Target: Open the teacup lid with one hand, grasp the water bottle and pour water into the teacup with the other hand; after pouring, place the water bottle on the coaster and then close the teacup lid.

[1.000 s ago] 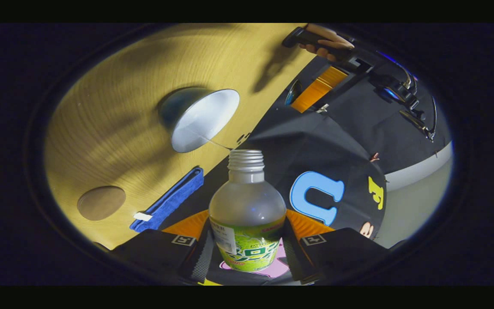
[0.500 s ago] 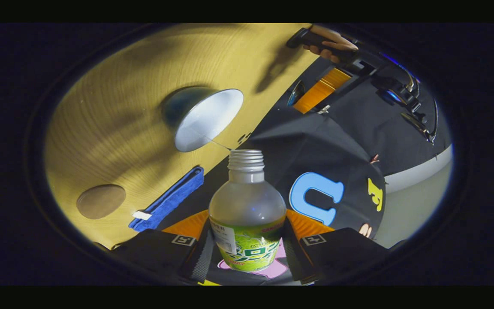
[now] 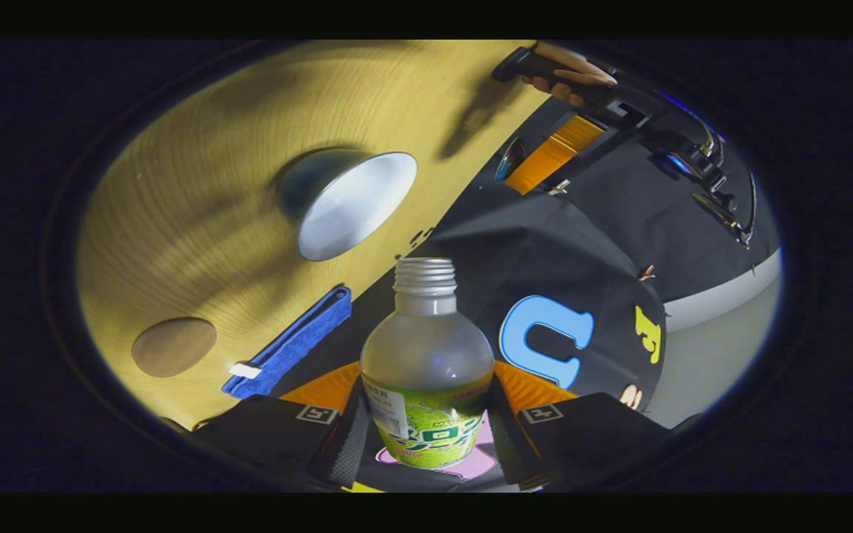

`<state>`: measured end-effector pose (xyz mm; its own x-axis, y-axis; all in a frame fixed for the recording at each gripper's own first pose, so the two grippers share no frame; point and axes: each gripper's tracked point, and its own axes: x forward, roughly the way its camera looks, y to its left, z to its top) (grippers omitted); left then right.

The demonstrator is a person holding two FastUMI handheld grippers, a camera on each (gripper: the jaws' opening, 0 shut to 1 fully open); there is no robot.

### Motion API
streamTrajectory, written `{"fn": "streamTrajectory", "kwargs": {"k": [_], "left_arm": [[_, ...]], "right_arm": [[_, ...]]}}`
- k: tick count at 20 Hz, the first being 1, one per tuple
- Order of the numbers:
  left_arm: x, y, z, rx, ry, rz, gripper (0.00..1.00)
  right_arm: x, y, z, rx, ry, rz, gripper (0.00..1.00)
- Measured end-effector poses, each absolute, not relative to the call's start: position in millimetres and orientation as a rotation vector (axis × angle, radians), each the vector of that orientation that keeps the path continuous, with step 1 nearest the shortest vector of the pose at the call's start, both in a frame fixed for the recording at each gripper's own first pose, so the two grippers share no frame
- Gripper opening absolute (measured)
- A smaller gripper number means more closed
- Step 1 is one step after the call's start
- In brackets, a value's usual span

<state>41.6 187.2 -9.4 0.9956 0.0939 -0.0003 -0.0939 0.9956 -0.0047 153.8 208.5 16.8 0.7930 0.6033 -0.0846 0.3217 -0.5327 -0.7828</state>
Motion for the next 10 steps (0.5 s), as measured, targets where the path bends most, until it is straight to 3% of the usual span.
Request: {"fn": "streamTrajectory", "kwargs": {"k": [7,10], "left_arm": [[42,187,-9,-0.005,0.0,0.094,0.32],[42,187,-9,-0.005,0.0,0.094,0.32]], "right_arm": [[151,200,22,-2.065,-0.614,0.411,0.74],[152,184,24,-1.884,-0.463,0.413,0.75]]}}
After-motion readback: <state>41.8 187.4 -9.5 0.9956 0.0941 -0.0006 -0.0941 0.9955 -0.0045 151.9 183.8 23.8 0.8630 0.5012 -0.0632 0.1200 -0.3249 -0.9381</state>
